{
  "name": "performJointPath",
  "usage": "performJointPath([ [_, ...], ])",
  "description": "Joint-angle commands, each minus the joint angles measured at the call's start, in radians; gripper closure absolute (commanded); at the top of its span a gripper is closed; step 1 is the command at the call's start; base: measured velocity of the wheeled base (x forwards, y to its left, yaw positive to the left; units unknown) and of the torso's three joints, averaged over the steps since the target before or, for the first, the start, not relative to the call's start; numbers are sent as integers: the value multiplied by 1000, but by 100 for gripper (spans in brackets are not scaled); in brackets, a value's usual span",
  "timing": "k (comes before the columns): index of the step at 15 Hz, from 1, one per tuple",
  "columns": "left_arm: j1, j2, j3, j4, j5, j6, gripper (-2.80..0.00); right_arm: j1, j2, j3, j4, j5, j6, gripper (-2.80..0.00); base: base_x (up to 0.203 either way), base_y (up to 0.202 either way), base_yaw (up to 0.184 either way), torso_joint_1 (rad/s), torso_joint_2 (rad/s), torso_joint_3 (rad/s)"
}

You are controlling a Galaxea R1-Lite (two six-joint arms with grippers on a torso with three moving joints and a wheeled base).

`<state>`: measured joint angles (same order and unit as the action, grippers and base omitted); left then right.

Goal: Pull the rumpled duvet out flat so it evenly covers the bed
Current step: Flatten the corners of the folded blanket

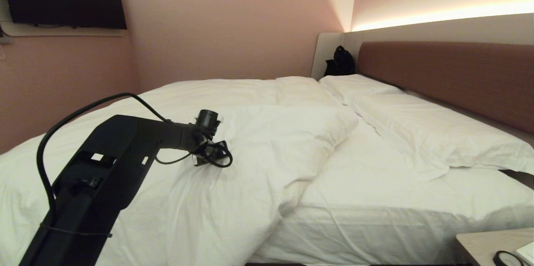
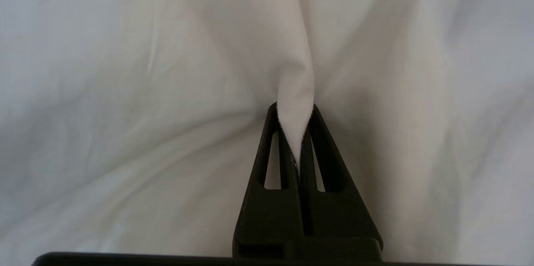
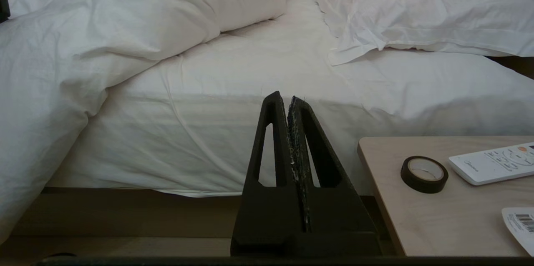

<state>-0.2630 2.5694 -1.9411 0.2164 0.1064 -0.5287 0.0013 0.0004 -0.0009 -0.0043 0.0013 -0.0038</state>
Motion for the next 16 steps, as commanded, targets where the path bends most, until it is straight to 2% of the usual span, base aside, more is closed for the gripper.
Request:
performJointPath([
  [1,-8,-19,1,9,1,-12,0,0,1,-1,0,0,-1,0,0,0,0,0,0,0],
  [3,-32,-78,19,27,-2,-30,0,0,1,1,0,0,-1,0,0,0,0,0,0,0],
  [5,-71,-173,88,28,-14,-38,0,0,1,0,0,0,-1,0,0,0,0,0,0,0],
  [7,-129,-293,225,25,-42,-60,0,0,1,-1,0,0,-1,0,0,0,0,0,0,0],
  [9,-171,-338,280,23,-76,-82,0,0,1,1,0,0,-1,0,0,0,0,0,0,0],
  [11,-220,-453,416,23,-111,-91,0,0,1,0,0,0,-1,0,0,0,0,0,0,0],
  [13,-298,-582,552,22,-143,-99,0,0,1,1,0,0,-1,0,0,0,0,0,0,0],
  [16,-429,-705,683,25,-168,-114,0,0,1,1,0,0,-1,0,0,0,0,0,0,0],
])
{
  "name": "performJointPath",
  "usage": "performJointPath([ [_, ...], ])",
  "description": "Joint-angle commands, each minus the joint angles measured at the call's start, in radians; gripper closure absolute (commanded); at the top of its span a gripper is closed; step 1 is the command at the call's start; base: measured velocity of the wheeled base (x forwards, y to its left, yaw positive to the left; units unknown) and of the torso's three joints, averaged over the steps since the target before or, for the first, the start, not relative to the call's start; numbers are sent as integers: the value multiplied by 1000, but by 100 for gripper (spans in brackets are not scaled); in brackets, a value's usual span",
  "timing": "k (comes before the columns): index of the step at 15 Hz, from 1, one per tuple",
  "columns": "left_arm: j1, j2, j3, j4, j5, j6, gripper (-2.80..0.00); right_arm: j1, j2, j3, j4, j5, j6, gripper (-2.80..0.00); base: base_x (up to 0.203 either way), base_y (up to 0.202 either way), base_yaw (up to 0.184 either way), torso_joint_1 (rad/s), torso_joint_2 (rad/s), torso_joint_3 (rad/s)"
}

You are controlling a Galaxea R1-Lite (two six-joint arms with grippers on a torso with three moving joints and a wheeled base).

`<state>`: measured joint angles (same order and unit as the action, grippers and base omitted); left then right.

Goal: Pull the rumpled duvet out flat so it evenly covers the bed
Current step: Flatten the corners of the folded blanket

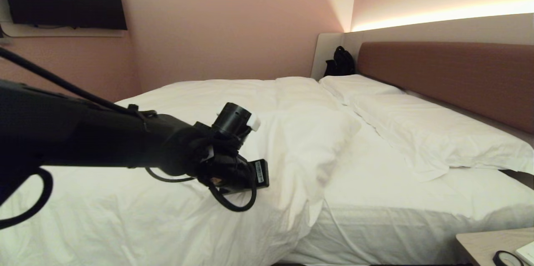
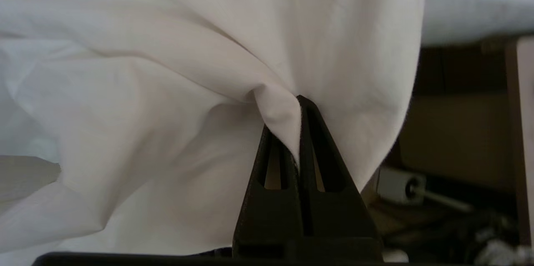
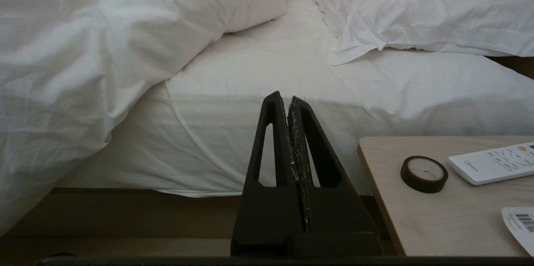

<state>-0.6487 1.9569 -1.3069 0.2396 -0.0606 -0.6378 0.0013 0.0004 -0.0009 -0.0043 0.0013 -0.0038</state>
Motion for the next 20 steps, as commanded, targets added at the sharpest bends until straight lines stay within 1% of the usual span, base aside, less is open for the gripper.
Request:
performJointPath([
  [1,-69,-113,75,1,-3,-12,0,0,1,1,0,0,-1,0,0,0,0,0,0,0],
  [2,-105,-131,108,0,-4,-19,0,0,1,0,0,0,-1,0,0,0,0,0,0,0],
  [4,-150,-155,149,-1,-5,-30,0,0,1,1,0,0,-1,0,0,0,0,0,0,0],
  [6,-221,-174,208,-2,-5,-38,0,0,1,-1,0,0,-1,0,0,0,0,0,0,0],
  [7,-228,-178,216,-2,-5,-41,0,0,1,0,0,0,-1,0,0,0,0,0,0,0],
  [9,-279,-182,240,-3,-6,-46,0,0,1,-1,0,0,-1,0,0,0,0,0,0,0],
  [13,-313,-165,242,-23,-10,-46,0,0,1,1,0,0,-1,0,0,0,0,0,0,0],
  [16,-322,-162,238,-31,-10,-46,0,0,1,1,0,0,-1,0,0,0,0,0,0,0],
  [17,-325,-163,231,-31,-10,-48,-280,0,1,-1,0,0,-1,0,0,0,0,0,0,0],
  [20,-325,-177,235,-29,-8,-48,-280,0,1,-1,0,0,-1,0,0,0,0,0,0,0],
])
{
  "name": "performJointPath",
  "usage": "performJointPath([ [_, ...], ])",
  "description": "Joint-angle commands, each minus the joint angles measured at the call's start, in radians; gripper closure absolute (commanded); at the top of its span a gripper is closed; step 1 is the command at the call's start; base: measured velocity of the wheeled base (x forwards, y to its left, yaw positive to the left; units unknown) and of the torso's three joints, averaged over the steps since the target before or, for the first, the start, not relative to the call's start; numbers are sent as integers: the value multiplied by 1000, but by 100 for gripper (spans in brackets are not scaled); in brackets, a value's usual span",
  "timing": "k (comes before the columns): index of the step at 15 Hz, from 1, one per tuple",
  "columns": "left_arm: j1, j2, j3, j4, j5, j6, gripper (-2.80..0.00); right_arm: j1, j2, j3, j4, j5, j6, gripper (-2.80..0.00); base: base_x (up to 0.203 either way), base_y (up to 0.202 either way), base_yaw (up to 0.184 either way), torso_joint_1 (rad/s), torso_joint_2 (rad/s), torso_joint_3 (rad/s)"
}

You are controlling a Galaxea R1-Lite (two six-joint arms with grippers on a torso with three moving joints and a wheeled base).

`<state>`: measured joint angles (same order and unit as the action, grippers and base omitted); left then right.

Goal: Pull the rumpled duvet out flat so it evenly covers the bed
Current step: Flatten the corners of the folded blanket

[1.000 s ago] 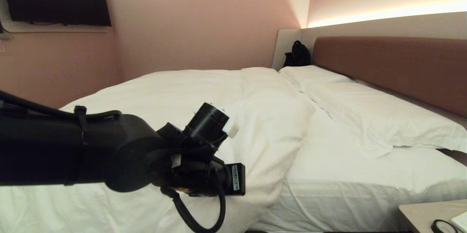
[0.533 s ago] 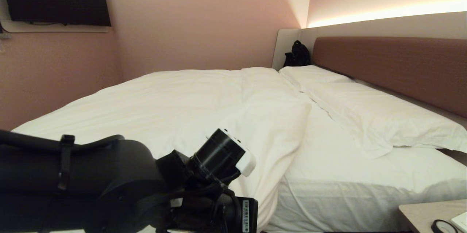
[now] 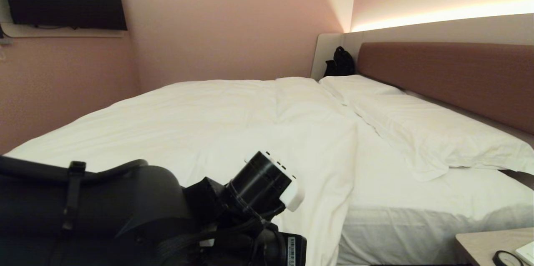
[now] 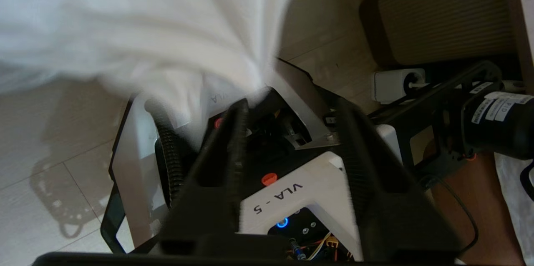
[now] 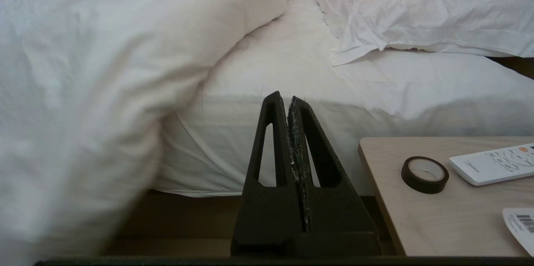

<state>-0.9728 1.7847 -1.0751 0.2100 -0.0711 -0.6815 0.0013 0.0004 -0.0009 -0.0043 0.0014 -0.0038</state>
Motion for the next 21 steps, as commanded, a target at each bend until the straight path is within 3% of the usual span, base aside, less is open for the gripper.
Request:
performJointPath([
  [1,-2,-14,5,6,6,-4,-280,0,1,-1,0,0,-1,0,0,0,0,0,0,0],
  [5,3,-130,5,77,32,0,-280,0,1,-1,0,0,-1,0,0,0,0,0,0,0],
  [7,28,-205,-6,87,80,9,-280,0,1,-1,0,0,-1,0,0,0,0,0,0,0],
  [8,67,-248,-19,90,115,18,-280,0,1,1,0,0,-1,0,0,0,0,0,0,0],
  [11,278,-271,-91,93,139,55,-280,0,1,0,0,0,-1,0,0,0,0,0,0,0],
  [12,346,-262,-120,90,138,73,0,0,1,1,0,0,-1,0,0,0,0,0,0,0],
  [14,472,-230,-198,85,136,113,0,0,1,1,0,0,-1,0,0,0,0,0,0,0],
  [19,582,-51,-290,51,122,156,0,0,1,1,0,0,-1,0,0,0,0,0,0,0],
  [21,610,42,-345,19,62,157,0,0,1,1,0,0,-2,0,0,0,0,0,0,0],
])
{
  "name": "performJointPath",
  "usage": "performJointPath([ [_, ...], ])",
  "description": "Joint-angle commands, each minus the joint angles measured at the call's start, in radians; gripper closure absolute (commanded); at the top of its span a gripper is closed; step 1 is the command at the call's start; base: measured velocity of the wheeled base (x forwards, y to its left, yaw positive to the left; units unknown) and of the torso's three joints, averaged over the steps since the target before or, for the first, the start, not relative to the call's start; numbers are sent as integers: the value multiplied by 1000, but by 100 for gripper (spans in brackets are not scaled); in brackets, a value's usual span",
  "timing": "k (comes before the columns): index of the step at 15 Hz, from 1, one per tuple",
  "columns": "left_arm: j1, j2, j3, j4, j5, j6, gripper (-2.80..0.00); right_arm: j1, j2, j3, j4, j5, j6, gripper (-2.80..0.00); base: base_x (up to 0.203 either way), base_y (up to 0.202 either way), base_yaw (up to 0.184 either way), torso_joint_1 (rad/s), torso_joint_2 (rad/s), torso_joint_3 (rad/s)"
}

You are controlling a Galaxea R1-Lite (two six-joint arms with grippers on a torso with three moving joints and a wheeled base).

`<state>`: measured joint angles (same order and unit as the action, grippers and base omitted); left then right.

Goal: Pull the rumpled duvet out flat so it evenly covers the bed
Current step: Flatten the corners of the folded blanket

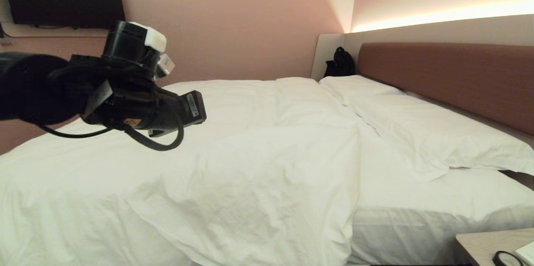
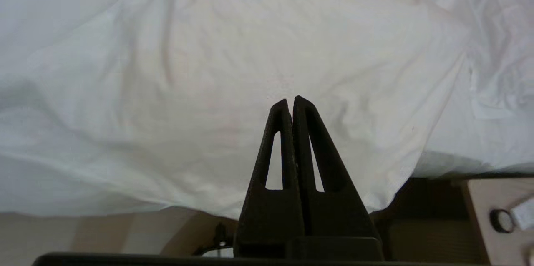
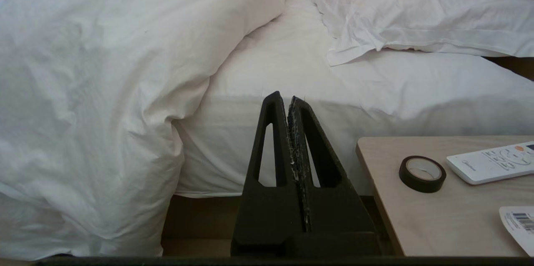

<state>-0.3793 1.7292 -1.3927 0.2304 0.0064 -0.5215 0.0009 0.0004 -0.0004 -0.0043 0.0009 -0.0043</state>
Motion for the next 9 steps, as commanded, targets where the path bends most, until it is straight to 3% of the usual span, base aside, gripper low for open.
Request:
performJointPath([
  [1,30,129,-59,-7,-64,-10,0,1,1,0,0,1,0,0,0,0,0,0,0,0],
  [4,40,123,-67,-11,-82,-21,0,1,1,0,0,1,0,0,0,0,0,0,0,0],
  [9,42,227,-147,-11,-80,17,0,1,1,-1,0,1,0,0,0,0,0,0,0,0],
])
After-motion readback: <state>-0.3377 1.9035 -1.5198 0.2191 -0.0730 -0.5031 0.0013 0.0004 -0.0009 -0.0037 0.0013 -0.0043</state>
